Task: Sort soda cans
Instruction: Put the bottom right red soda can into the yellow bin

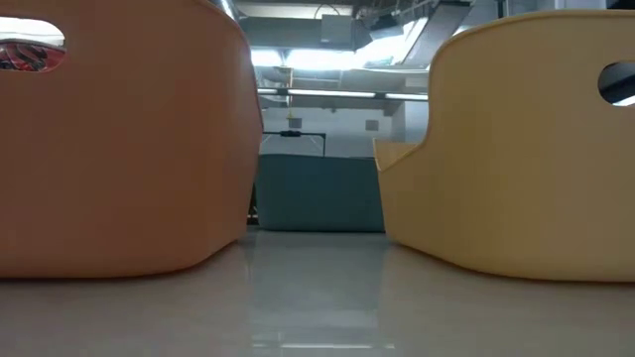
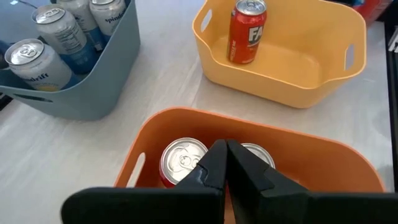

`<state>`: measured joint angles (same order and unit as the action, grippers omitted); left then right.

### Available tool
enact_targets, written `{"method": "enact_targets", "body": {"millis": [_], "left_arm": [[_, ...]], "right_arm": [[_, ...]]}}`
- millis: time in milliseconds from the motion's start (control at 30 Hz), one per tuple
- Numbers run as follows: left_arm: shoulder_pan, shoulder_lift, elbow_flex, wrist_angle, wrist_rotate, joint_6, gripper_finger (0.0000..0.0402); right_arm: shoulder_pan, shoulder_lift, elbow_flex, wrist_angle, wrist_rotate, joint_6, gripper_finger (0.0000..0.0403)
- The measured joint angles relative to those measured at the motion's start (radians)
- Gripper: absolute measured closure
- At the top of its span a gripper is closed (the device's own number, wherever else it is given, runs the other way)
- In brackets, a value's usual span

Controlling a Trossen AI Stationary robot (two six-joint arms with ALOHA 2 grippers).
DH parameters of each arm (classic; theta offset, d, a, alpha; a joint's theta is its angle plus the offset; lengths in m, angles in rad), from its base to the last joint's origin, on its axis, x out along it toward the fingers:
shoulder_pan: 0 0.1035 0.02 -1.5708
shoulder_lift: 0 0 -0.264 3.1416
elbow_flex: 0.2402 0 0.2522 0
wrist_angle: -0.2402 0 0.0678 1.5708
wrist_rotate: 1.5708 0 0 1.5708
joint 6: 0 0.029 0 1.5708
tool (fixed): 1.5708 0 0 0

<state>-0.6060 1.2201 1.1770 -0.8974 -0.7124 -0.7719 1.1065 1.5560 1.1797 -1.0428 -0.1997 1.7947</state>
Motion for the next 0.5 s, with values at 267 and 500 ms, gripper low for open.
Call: {"method": "enact_targets", "body": {"millis": [267,500], "left_arm": [[0.0,0.0,0.0,0.0,-0.009,0.002,0.04],[0.018,0.0,0.0,0.0,-0.013,0.002,0.04]], "right_arm": [[0.0,0.036,-0.04,0.082,0.001,-0.046,0.0024],[-0.001,0.036,-0.056,0.078,-0.034,-0.05,0.0036]]}}
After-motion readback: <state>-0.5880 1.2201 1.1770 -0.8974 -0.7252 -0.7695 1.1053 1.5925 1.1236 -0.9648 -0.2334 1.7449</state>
